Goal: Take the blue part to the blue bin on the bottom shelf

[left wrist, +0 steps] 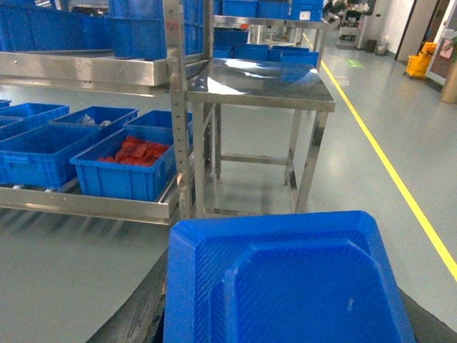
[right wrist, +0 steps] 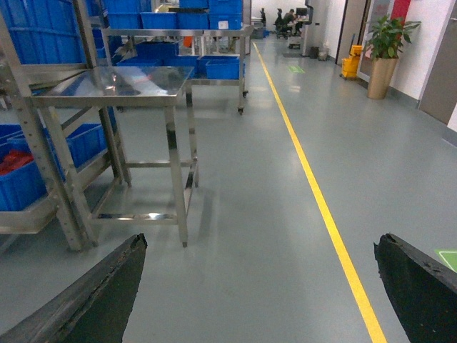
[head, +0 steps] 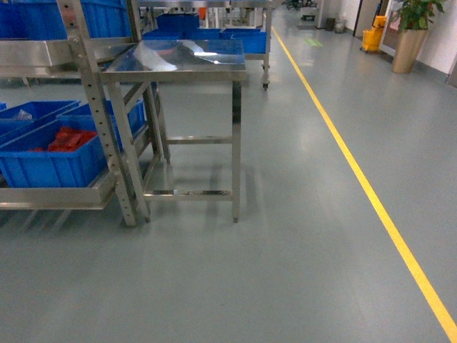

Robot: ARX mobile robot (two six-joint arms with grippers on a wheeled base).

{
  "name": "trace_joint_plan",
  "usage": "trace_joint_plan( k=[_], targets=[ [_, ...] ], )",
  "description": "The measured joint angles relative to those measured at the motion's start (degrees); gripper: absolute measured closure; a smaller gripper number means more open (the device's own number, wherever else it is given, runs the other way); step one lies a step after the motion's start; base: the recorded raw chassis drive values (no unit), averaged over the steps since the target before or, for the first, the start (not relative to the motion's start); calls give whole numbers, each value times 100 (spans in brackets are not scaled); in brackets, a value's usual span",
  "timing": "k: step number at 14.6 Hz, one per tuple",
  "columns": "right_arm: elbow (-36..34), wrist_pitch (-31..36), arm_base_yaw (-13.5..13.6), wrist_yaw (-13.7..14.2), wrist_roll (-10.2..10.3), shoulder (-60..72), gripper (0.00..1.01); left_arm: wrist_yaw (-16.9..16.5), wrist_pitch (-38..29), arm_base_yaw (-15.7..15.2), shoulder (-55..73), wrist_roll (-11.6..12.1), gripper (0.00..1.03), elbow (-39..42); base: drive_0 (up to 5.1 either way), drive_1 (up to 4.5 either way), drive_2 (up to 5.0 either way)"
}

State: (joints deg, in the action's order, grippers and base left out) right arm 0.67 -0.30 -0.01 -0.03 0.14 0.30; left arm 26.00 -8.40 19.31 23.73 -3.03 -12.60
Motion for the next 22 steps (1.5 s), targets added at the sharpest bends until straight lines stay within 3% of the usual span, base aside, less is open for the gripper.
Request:
trace_joint_plan(
  k=[22],
  targets=[
    [0, 33, 0, 2, 2, 0, 3, 0, -15, 0, 2, 0, 59, 0, 2, 426, -422]
  ],
)
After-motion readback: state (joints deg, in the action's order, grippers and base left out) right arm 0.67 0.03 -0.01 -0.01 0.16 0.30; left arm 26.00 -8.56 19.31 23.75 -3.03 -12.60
